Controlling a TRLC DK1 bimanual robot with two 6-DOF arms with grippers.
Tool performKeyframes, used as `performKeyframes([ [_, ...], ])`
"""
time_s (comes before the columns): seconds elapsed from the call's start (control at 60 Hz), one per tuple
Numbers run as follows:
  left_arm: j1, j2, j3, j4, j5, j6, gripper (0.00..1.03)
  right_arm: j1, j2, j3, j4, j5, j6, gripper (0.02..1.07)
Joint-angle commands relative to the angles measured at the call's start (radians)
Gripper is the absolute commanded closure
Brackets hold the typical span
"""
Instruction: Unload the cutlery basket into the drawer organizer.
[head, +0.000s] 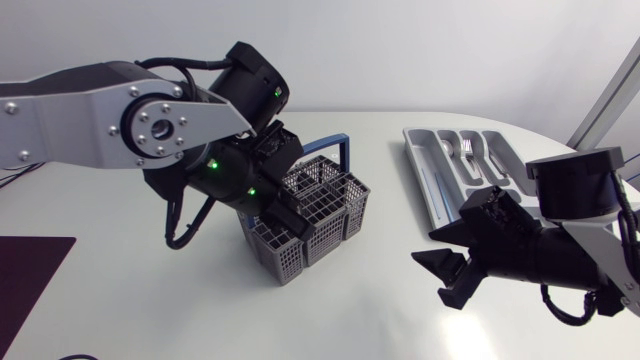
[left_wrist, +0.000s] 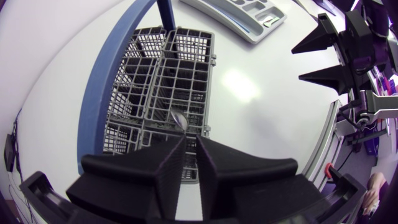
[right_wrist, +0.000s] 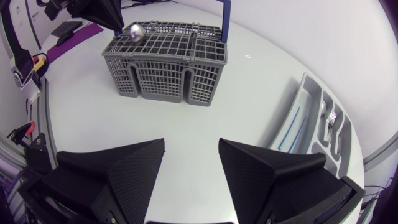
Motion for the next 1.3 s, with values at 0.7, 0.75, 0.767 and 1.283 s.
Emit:
performKeyframes([
  [0.7, 0.059, 0.114, 0.117, -0.010, 0.061, -0.088, 0.56, -0.023, -0.010, -0.025, 0.004, -0.017, -0.034, 0.43],
  [0.75, 0.059, 0.122, 0.118, -0.010, 0.067, -0.089, 0.56, -0.023, -0.010, -0.026, 0.004, -0.017, -0.034, 0.43],
  [0.767, 0.059, 0.125, 0.118, -0.010, 0.070, -0.089, 0.56, -0.023, -0.010, -0.026, 0.004, -0.017, -0.034, 0.43],
  [1.283, 0.073, 0.131, 0.101, -0.021, 0.074, -0.080, 0.56, -0.026, -0.018, -0.031, -0.001, -0.017, -0.034, 0.43],
])
